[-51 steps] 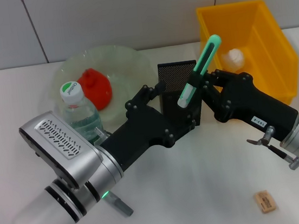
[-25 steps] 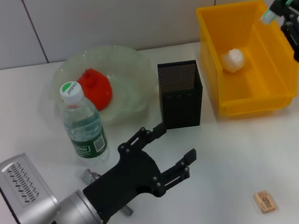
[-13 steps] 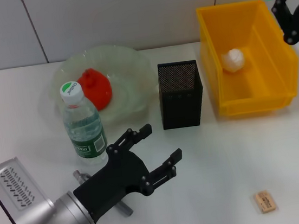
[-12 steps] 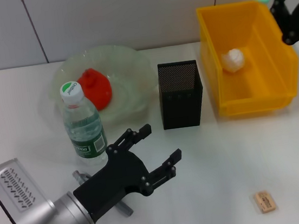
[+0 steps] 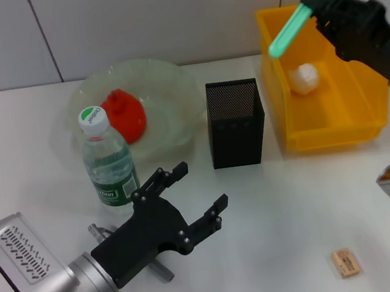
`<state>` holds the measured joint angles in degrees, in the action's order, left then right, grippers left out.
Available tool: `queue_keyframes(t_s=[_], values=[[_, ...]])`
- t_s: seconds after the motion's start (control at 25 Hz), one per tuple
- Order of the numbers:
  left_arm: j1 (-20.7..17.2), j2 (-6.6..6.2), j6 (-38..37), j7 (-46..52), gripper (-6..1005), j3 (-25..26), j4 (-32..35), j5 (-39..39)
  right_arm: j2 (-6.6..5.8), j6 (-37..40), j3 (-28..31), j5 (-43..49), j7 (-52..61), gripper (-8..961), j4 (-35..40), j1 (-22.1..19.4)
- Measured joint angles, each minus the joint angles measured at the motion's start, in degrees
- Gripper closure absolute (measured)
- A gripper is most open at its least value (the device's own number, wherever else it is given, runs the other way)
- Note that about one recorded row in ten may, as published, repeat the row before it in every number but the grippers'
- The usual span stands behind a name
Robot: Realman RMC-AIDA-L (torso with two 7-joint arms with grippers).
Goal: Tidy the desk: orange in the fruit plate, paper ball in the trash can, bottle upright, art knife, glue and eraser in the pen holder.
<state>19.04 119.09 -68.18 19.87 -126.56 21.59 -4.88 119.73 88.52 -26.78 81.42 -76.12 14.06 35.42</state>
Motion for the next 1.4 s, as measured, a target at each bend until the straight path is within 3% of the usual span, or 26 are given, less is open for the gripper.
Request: queue_keyframes(t_s=[0.24, 0.56, 0.88, 1.4], values=[[-0.50, 0.08, 0.09, -1.15, 189, 0.10, 0.27, 0.02, 0.12, -0.78, -0.46, 0.26, -10.38, 860, -0.93, 0.96], [-0.79, 0.09, 0.06, -1.92, 188, 0.09, 0.45, 0.23, 0.15, -11.01, -3.85, 0.21, -25.27, 860, -3.04, 3.18], [-0.84, 0.09, -0.16, -2.55, 189, -0.03, 0.56, 0.24, 0.15, -15.06, -3.89, 0.26, -36.55, 861, -5.95, 4.63], [-1.07, 0.09, -0.39, -2.57, 189, -0.44, 0.56, 0.22, 0.15, -17.34, -4.86, 0.09, -43.88, 854, -9.81, 6.52]])
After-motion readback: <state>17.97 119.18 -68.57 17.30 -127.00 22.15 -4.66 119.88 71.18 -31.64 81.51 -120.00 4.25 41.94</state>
